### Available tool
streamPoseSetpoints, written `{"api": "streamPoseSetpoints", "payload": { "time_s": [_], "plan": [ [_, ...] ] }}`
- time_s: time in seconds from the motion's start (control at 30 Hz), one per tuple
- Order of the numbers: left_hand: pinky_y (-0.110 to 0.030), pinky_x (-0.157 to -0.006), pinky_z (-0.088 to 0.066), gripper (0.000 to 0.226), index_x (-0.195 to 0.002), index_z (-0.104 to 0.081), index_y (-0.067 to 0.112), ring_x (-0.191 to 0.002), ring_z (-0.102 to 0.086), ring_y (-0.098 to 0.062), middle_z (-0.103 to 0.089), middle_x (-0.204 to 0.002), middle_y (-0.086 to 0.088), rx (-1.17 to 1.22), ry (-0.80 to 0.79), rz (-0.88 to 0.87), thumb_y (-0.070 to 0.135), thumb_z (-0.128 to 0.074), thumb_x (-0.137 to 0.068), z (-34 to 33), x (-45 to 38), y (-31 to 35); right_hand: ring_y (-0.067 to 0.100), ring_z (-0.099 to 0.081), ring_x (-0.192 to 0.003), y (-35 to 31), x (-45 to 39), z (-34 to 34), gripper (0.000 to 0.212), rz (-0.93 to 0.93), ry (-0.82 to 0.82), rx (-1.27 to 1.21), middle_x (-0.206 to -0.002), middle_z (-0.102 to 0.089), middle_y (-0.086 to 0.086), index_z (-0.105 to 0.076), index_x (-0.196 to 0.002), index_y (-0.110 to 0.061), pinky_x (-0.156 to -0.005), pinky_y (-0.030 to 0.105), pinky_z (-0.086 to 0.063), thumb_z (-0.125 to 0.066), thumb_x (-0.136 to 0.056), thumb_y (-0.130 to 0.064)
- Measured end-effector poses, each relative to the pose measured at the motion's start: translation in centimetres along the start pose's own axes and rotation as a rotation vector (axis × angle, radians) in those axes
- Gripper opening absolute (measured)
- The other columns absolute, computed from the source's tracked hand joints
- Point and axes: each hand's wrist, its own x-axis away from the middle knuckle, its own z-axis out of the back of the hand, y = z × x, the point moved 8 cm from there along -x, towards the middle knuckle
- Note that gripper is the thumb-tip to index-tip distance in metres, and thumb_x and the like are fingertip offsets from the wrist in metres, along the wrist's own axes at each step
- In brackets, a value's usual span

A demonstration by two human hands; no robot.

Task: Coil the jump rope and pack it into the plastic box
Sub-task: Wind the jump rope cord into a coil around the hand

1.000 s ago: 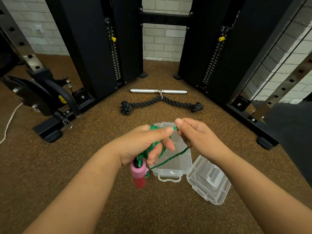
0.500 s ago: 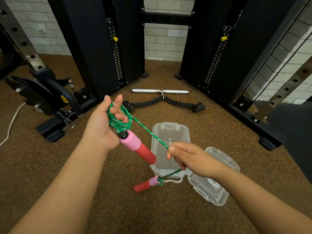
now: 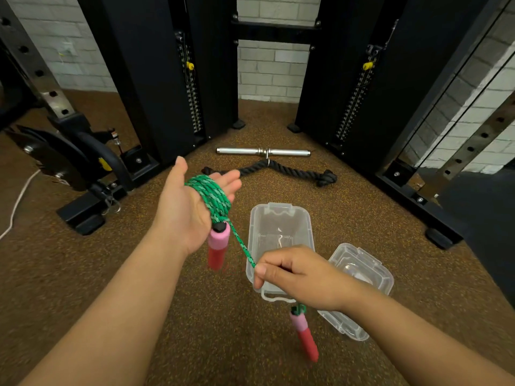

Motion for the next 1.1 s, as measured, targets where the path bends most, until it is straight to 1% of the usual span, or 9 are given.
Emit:
{"api": "streamPoseSetpoints", "payload": {
  "time_s": [0.2,0.3,0.4,0.47,0.57,0.73,0.87,0.97,1.1],
  "plan": [
    [-0.032,-0.096,-0.041,0.097,-0.137,-0.042,0.005,-0.103,-0.068,-0.022,-0.072,-0.107,-0.017,-0.563,-0.135,0.079,0.075,-0.001,-0.083,-1.8,0.5,-2.8,0.0,-0.05,-0.061,-1.5,0.2,2.0,0.019,0.067,0.126,-0.125,-0.061,-0.053,-0.016,-0.069,-0.081,-0.019,-0.059,0.021,-0.038,-0.054,-0.09,-0.026],
    [-0.028,-0.093,-0.041,0.104,-0.132,-0.05,0.013,-0.104,-0.067,-0.017,-0.072,-0.108,-0.014,-0.807,-0.282,0.2,0.079,0.006,-0.075,-3.0,1.8,-4.8,0.017,-0.066,-0.105,-1.3,0.4,3.7,0.02,0.075,0.193,-0.204,-0.089,-0.073,-0.002,-0.068,-0.08,-0.012,-0.089,0.03,-0.051,-0.054,-0.09,-0.023],
    [-0.017,-0.076,-0.046,0.109,-0.108,-0.064,0.005,-0.091,-0.07,-0.018,-0.072,-0.098,-0.016,-1.044,-0.406,0.23,0.073,0.015,-0.077,-4.1,3.0,-6.4,0.027,-0.068,-0.079,-1.3,0.4,5.3,0.023,0.086,0.249,-0.204,-0.077,-0.07,0.019,-0.065,-0.08,-0.003,-0.077,0.033,-0.053,-0.054,-0.093,-0.017],
    [-0.028,-0.083,-0.049,0.109,-0.097,-0.066,0.003,-0.081,-0.069,-0.027,-0.071,-0.081,-0.017,-1.107,-0.487,0.232,0.072,0.016,-0.076,-5.0,3.6,-7.5,0.02,-0.06,-0.062,-0.7,0.6,6.7,0.025,0.057,0.327,-0.143,-0.068,-0.067,0.009,-0.066,-0.077,-0.008,-0.065,0.028,-0.049,-0.057,-0.092,-0.026],
    [-0.04,-0.086,-0.05,0.116,-0.105,-0.066,-0.002,-0.067,-0.061,-0.028,-0.063,-0.066,-0.016,-1.048,-0.587,0.349,0.077,0.012,-0.073,-5.4,4.3,-9.1,0.01,-0.041,-0.053,0.8,0.9,8.2,0.032,-0.01,0.41,-0.092,-0.058,-0.05,-0.001,-0.067,-0.072,-0.018,-0.055,0.029,-0.035,-0.057,-0.087,-0.045],
    [-0.024,-0.05,-0.044,0.108,-0.085,-0.072,-0.002,-0.036,-0.044,-0.015,-0.049,-0.038,-0.002,-0.893,-0.667,0.408,0.085,-0.01,-0.071,-6.1,4.5,-9.5,0.007,-0.035,-0.048,2.4,0.8,8.0,0.033,-0.087,0.436,-0.203,-0.049,-0.04,-0.012,-0.062,-0.067,-0.022,-0.049,0.024,-0.032,-0.054,-0.078,-0.052],
    [-0.018,-0.04,-0.037,0.056,-0.07,-0.067,0.008,-0.029,-0.039,-0.011,-0.042,-0.033,0.003,-0.812,-0.582,0.265,0.055,-0.042,-0.088,-6.7,4.2,-7.8,0.009,-0.039,-0.052,3.2,0.3,7.0,0.033,-0.089,0.414,-0.29,-0.057,-0.045,0.0,-0.06,-0.066,-0.023,-0.049,0.021,-0.037,-0.05,-0.081,-0.051],
    [-0.018,-0.04,-0.036,0.05,-0.064,-0.061,0.014,-0.028,-0.038,-0.01,-0.04,-0.032,0.005,-0.639,-0.505,0.22,0.047,-0.038,-0.094,-6.5,3.4,-6.6,0.013,-0.039,-0.056,3.7,-0.1,6.5,0.033,-0.103,0.411,-0.318,-0.063,-0.039,0.01,-0.061,-0.069,-0.022,-0.051,0.022,-0.038,-0.047,-0.088,-0.045],
    [-0.018,-0.04,-0.035,0.051,-0.058,-0.054,0.018,-0.029,-0.036,-0.009,-0.034,-0.032,0.007,-0.338,-0.329,0.128,0.049,-0.037,-0.094,-5.6,2.3,-3.9,0.007,-0.036,-0.051,5.2,0.0,6.4,0.035,-0.163,0.433,-0.356,-0.055,-0.035,-0.005,-0.063,-0.07,-0.022,-0.053,0.022,-0.037,-0.044,-0.097,-0.034]
  ]
}}
